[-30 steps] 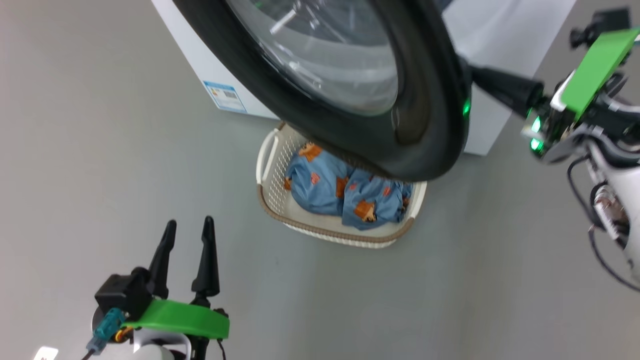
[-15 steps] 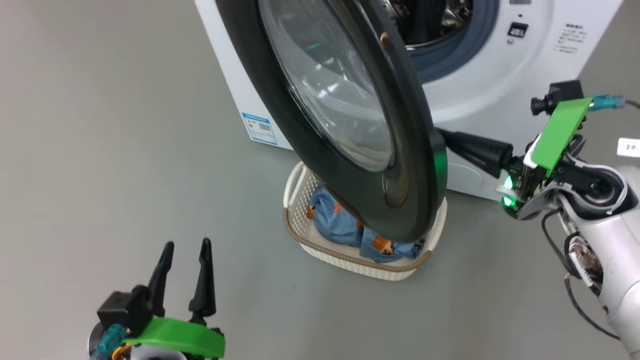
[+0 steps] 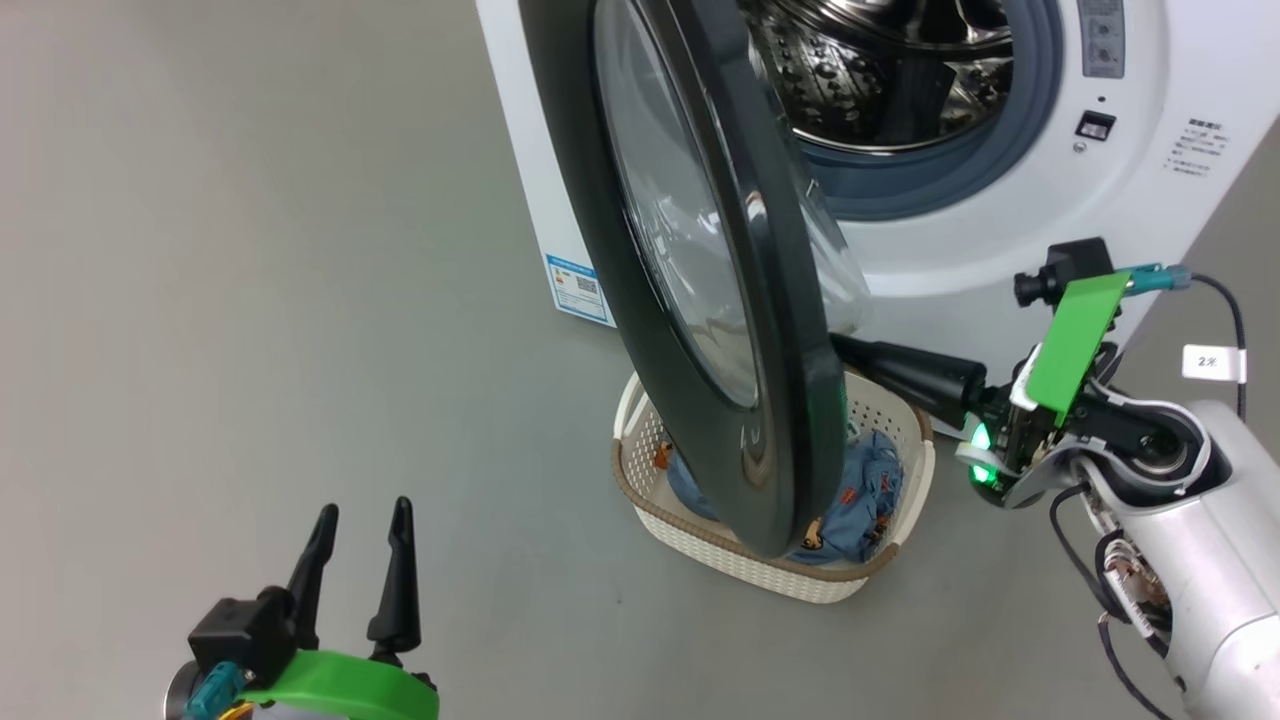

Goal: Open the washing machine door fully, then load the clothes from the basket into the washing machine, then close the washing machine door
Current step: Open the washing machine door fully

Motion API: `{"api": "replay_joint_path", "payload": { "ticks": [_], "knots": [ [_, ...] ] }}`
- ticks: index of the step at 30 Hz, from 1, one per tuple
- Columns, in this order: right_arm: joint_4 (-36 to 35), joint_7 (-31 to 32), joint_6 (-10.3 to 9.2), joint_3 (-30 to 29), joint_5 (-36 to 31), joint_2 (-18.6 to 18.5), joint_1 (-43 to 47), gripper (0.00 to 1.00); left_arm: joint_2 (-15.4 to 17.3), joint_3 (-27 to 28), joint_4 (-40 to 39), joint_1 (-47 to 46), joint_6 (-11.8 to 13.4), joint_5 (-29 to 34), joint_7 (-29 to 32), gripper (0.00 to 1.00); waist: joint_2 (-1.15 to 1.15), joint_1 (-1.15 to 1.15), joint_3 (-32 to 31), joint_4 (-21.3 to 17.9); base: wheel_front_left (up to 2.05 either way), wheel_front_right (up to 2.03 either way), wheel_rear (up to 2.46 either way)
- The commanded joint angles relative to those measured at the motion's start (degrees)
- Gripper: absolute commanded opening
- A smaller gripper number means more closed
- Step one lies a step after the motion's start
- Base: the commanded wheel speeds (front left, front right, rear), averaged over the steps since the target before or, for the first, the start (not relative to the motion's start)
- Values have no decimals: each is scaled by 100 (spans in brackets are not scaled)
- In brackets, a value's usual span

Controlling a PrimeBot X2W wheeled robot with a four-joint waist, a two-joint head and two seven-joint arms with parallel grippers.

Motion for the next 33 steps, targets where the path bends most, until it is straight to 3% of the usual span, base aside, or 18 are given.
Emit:
{"api": "replay_joint_path", "payload": {
  "ticks": [1,16,33],
  "knots": [
    [-234,72,34,53,-82,108,82,0,128,195,-83,-39,-14,44,-38,100,0,0,-64,81,0,0,0],
    [-405,220,34,79,-262,348,284,0,155,235,-96,-23,18,26,-38,100,0,0,-97,365,0,0,0],
    [-312,181,34,-134,-433,520,229,0,156,294,-174,1,59,37,-38,100,0,0,-90,368,0,0,0]
  ]
}}
